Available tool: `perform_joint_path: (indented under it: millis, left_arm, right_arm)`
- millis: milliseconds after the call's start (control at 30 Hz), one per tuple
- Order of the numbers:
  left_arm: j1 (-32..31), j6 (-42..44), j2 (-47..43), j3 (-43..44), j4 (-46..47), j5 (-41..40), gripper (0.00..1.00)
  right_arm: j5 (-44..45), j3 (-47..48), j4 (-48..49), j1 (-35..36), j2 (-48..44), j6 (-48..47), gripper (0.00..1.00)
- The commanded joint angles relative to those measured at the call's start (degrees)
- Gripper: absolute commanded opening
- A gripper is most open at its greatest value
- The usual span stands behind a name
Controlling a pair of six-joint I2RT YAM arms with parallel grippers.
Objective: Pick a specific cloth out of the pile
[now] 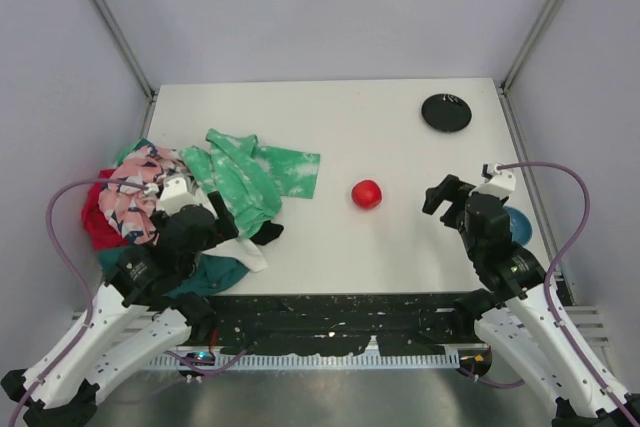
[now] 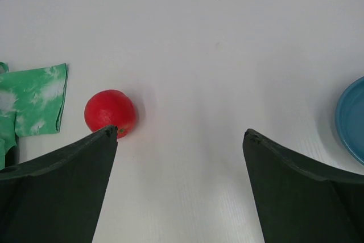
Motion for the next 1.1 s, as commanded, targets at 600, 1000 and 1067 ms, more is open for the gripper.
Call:
perform_joint_path:
  millis: [600, 1000, 1067]
  left_arm:
    - [0.3, -1.8, 0.6, -2.5, 1.6, 0.2, 1.00]
    - [5.4, 3.4, 5.1, -10.9, 19.2, 11.8, 0.99]
    - [10.6, 4.3, 7.5, -11.8, 22.4, 15.9, 0.99]
  right_arm:
    - [-11.4, -1.6, 8.8, 0.0, 3.8, -5.0, 0.95]
    - [-26.2, -4.3, 16.6, 2.5, 9.3, -8.8, 0.95]
    - [-25.4, -4.3, 17.8, 4.8, 10.6, -9.1, 0.95]
